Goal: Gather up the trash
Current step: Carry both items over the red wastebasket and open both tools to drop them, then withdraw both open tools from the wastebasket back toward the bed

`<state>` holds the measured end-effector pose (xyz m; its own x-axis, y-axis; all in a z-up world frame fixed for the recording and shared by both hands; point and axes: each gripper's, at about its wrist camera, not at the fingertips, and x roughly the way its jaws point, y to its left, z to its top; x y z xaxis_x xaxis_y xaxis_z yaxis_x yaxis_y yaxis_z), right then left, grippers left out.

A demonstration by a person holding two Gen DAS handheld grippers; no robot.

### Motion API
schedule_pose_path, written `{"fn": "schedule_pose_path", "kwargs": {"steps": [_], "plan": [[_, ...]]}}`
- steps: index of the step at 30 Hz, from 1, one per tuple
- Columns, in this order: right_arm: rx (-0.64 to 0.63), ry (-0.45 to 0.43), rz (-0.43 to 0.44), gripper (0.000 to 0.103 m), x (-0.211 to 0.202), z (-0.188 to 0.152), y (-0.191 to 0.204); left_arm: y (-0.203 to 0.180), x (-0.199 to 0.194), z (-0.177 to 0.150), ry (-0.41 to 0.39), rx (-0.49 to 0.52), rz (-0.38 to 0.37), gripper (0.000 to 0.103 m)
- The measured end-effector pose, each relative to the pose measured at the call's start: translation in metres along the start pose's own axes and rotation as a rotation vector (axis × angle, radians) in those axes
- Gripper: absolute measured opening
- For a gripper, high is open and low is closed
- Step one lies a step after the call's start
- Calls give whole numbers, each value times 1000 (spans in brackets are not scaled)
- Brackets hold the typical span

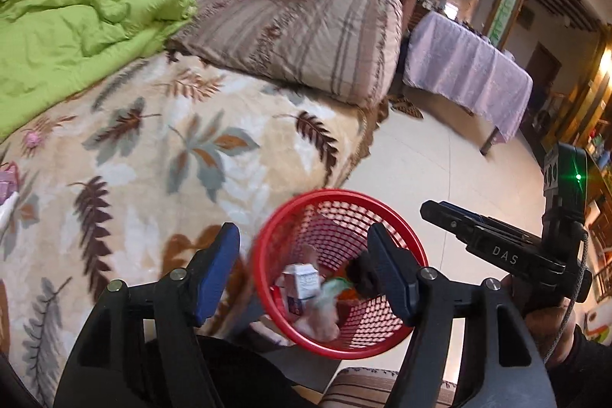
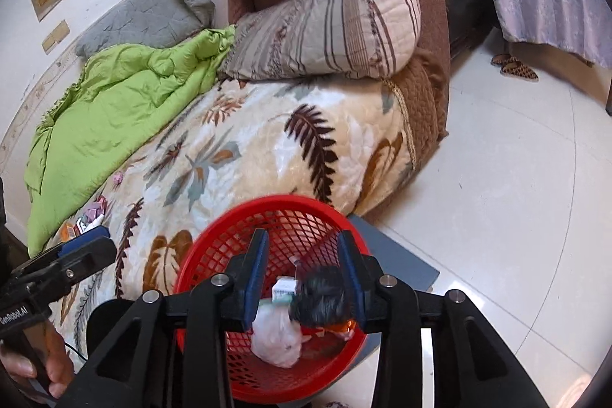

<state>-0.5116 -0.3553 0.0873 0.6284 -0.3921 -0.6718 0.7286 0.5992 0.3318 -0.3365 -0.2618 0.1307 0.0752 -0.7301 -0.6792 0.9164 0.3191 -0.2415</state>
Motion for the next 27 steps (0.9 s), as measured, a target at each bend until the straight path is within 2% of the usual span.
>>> {"fn": "schedule_pose_path", "kwargs": {"steps": [4, 8, 12, 18, 24, 27], "plan": [[-44, -13, 64, 43, 2, 7, 23, 16, -17, -1, -30, -10, 57, 69], [-135, -5, 134, 45, 14, 9, 66, 46, -42, -6, -65, -57, 121, 69], [-222, 24, 237, 46, 30, 9, 121, 81, -69, -16, -93, -107, 211, 71], [-351, 51, 349, 53, 54, 0, 204, 142, -112, -46, -124, -216, 349, 71], [-412, 101, 384, 55, 90, -14, 279, 209, -156, -76, -149, -365, 497, 73], [-414, 119, 370, 56, 115, -21, 312, 247, -175, -86, -156, -452, 576, 77]]}}
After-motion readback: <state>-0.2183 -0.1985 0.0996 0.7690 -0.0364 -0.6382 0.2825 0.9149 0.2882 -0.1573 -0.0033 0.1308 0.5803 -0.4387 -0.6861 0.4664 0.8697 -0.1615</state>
